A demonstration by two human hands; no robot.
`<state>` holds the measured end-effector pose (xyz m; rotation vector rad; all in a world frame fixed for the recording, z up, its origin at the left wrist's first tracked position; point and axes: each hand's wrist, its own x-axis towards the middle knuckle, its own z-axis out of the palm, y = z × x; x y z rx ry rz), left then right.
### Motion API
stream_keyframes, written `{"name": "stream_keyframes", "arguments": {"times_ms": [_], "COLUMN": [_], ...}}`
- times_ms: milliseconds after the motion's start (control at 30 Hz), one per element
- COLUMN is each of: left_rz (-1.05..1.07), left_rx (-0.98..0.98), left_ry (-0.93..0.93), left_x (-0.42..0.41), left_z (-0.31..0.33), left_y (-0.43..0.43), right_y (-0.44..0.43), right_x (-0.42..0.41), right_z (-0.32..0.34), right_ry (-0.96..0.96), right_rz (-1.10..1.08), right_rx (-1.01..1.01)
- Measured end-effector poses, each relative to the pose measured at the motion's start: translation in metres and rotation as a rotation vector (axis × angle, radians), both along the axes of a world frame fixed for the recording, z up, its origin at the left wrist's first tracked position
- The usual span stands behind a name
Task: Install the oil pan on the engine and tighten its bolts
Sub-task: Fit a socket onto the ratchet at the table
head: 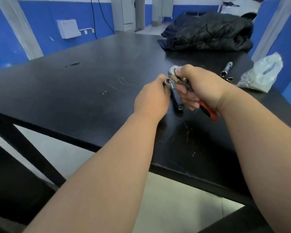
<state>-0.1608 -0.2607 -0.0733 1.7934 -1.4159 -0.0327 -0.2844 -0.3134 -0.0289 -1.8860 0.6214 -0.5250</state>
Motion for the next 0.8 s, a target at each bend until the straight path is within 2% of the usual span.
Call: {"name": "stream_keyframes", "arguments": {"times_ms": [100,300,467,633,800], "left_rz": [0.004,0.015,0.086,0.244,0.244], "left_rx": [0.003,-0.003,-0.057,-0.077,-0.004], "left_ry": [0.012,0.005,-0.016,-0.036,-0.105], "left_x": [-0.001,-0.001,-0.003,-0.014,-0.035], "left_z": [0.001,-0.001,-0.002,0.001,0.008], "left_y": [0.002,0.001,0.0,0.015,0.05], "right_y": [0.0,0.006,0.014,0.038,0.087], "right_x": [0.0,0.0,0.0,-0.003,-0.015], "right_z": [0.0,0.001,0.011,0.02,0.01], "right_ry": [0.019,0.175,0.194,0.169,0.056], "right_rz": [0.033,-0.069,-0.122,-0.146,-0.325], "right_rx": [0.007,-0.16,-0.276,-0.222,-0.084]}}
